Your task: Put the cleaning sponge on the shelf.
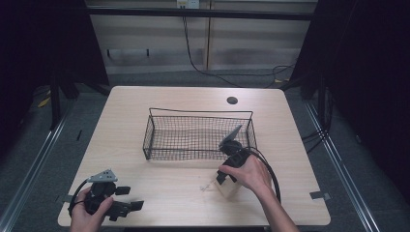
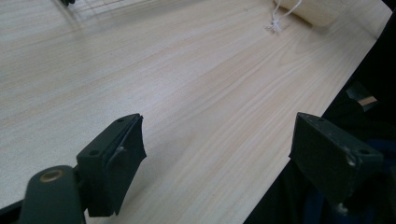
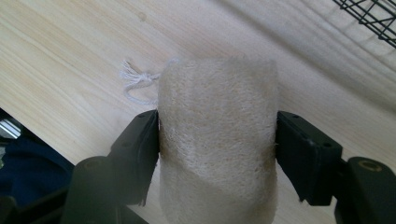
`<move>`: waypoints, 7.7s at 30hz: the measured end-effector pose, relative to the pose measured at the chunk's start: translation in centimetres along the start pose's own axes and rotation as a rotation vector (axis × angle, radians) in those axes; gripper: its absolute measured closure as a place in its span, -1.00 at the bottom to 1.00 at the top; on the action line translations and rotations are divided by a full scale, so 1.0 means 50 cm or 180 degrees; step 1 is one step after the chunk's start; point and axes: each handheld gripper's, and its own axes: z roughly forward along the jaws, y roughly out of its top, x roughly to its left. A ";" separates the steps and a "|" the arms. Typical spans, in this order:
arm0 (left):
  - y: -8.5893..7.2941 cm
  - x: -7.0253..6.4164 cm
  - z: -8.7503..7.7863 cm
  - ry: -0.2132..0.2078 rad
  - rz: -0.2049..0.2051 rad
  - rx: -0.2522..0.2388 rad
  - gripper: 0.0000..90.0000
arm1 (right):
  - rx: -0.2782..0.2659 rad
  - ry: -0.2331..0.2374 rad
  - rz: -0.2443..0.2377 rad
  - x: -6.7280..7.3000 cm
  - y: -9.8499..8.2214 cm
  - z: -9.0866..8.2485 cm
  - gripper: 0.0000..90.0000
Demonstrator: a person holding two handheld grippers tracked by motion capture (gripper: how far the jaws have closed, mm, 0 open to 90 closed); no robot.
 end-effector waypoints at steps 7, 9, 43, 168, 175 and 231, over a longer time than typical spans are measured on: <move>0.000 0.000 0.000 -0.0002 0.0002 -0.0001 -0.62 | 0.0025 -0.0011 -0.0114 0.004 0.001 0.004 -0.25; 0.000 0.000 0.000 -0.0003 0.0003 0.0000 -0.62 | 0.0038 -0.0015 -0.0133 0.005 0.002 0.006 -0.26; 0.000 0.000 0.001 0.0004 -0.0001 -0.0006 -0.62 | 0.0095 -0.0266 -0.0293 0.026 -0.008 -0.018 -0.25; 0.000 0.004 -0.003 -0.0017 0.0003 -0.0015 -0.62 | -0.0295 -0.0558 0.0244 -0.004 0.140 -0.218 -0.25; -0.001 0.004 -0.003 -0.0030 -0.0013 -0.0012 -0.62 | -0.0329 -0.0565 0.0398 -0.017 0.153 -0.207 -0.25; 0.000 0.004 -0.003 -0.0049 0.0017 0.0024 -0.62 | -0.0232 -0.0578 0.1355 -0.120 0.180 -0.055 -0.25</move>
